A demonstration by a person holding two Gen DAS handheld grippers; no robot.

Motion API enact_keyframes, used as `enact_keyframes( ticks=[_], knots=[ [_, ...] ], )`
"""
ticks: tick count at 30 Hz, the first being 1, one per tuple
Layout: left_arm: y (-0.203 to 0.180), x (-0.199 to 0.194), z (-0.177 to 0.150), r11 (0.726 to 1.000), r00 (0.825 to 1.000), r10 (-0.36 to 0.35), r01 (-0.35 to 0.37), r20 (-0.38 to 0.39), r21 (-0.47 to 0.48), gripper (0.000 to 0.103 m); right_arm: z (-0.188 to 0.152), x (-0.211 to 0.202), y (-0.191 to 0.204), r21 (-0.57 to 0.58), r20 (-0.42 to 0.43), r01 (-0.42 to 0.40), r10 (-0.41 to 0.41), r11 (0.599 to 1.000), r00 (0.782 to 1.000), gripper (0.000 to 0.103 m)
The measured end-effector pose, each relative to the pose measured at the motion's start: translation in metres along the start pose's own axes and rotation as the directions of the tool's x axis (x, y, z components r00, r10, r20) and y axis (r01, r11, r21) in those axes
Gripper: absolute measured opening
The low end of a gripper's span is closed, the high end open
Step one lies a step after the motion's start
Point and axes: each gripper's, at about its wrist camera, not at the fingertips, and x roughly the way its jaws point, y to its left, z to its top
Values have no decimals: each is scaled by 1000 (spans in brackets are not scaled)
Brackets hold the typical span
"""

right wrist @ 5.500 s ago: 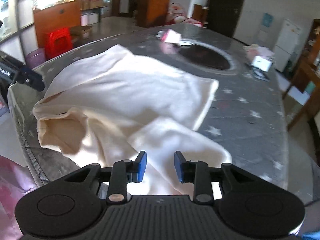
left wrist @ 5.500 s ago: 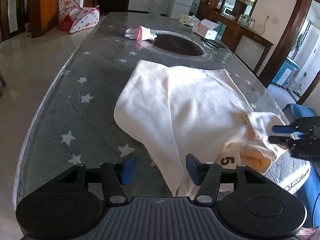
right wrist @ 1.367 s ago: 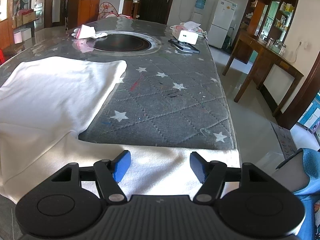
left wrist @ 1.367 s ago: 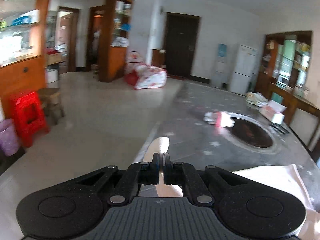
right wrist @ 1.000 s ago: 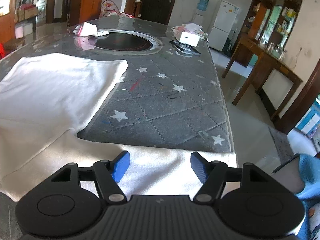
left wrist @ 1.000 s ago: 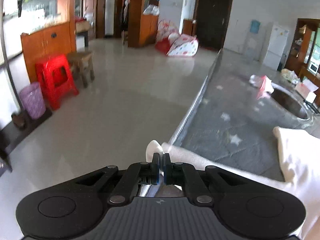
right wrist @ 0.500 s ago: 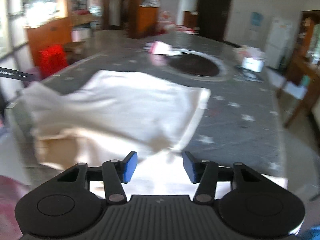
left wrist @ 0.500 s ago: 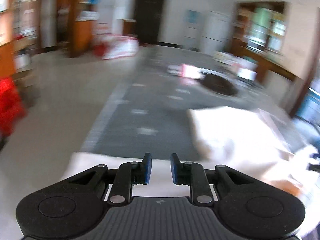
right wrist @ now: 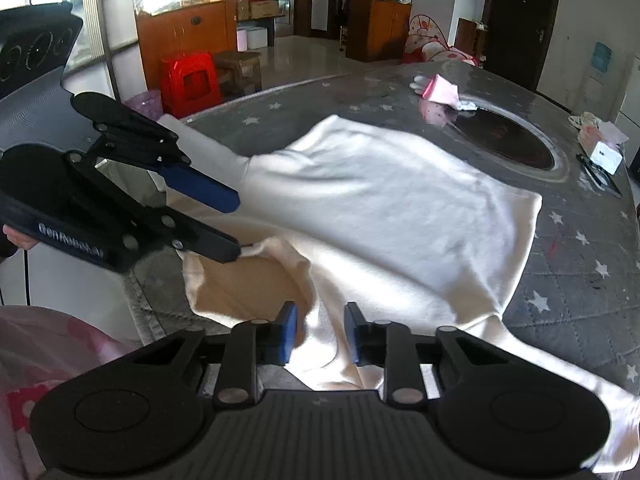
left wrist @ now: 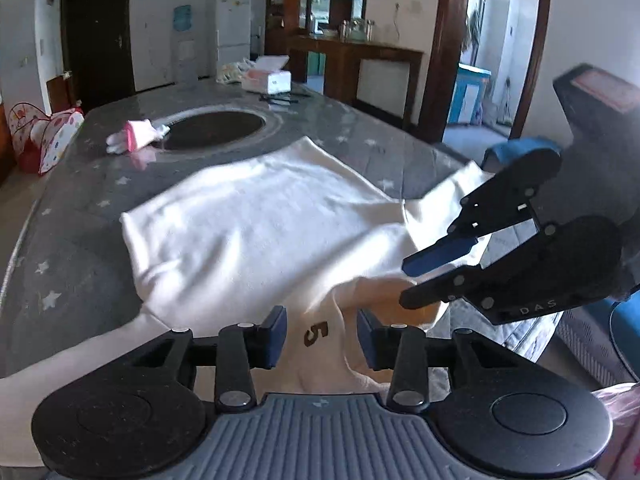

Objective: Fold clothes
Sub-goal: 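Grasp the hem near the printed number with both grippers and lift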

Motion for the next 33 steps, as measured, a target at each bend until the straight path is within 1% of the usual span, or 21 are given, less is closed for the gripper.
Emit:
enact_keyframes(
  ticks=[1, 2, 3, 4, 5, 7, 9, 12, 13, 15, 19, 21, 24, 27, 29, 31, 33],
  knots=[
    [-1, 3, -1, 1000, 1000, 0, 0, -7, 10, 40, -1, 2, 1, -3, -5, 4, -4, 1000, 1000, 13],
    [-2, 6, -3, 1000, 1000, 0, 0, -13, 20, 40, -3, 5, 1, -6, -10, 8, -8, 1000, 1000, 12],
    [-3, 7, -5, 999, 1000, 5, -5, -19, 39, 36, -4, 7, 2, -9, -14, 11, -12, 1000, 1000, 6],
    [-4, 8, -7, 999, 1000, 4, -3, -24, 52, 22, -6, 7, 2, -11, -13, 9, -10, 1000, 1000, 4],
    [-6, 8, -8, 998, 1000, 2, 0, -29, 65, 16, -7, 6, 3, -11, -9, 4, -4, 1000, 1000, 3],
    [-6, 5, -10, 998, 999, -21, 23, -26, 67, 8, -8, -2, 5, -18, 5, -2, 2, 1000, 1000, 2],
    [-6, -2, -11, 996, 999, -50, 51, -13, 68, 6, -9, -14, 8, -31, 19, -10, 11, 999, 1000, 2],
    [-9, -14, -15, 991, 996, -87, 86, 2, 98, 5, -11, -32, 16, -71, 20, -25, 26, 997, 999, 2],
    [-10, -15, -18, 989, 995, -101, 101, -4, 107, 5, -13, -35, 18, -83, 12, -32, 33, 996, 999, 2],
    [-12, -15, -22, 984, 991, -131, 133, -24, 120, 5, -18, -34, 20, -84, -20, -55, 54, 995, 998, 2],
    [-12, -6, -30, 975, 983, -166, 176, -78, 138, 6, -28, -25, 22, -76, -76, -100, 94, 992, 993, 3],
    [-11, -5, -29, 971, 981, -174, 185, -81, 149, 6, -30, -23, 21, -69, -97, -129, 122, 989, 988, 5],
    [-4, -11, -23, 969, 980, -192, 199, -58, 148, 7, -26, -35, 12, -48, -78, -147, 143, 988, 987, 7],
    [5, -22, -13, 970, 981, -193, 191, 0, 150, 8, -17, -54, -2, -7, -20, -130, 130, 991, 991, 7],
    [11, -25, -4, 975, 981, -191, 184, 38, 128, 8, -12, -59, -12, 16, 17, -85, 85, 996, 996, 7],
    [16, -17, 4, 981, 983, -179, 174, 46, 90, 8, -10, -55, -20, 35, 31, -36, 35, 999, 999, 7],
    [16, -4, 6, 984, 986, -166, 164, 33, 67, 8, -12, -45, -28, 58, 27, -6, 4, 998, 1000, 8]
  ],
)
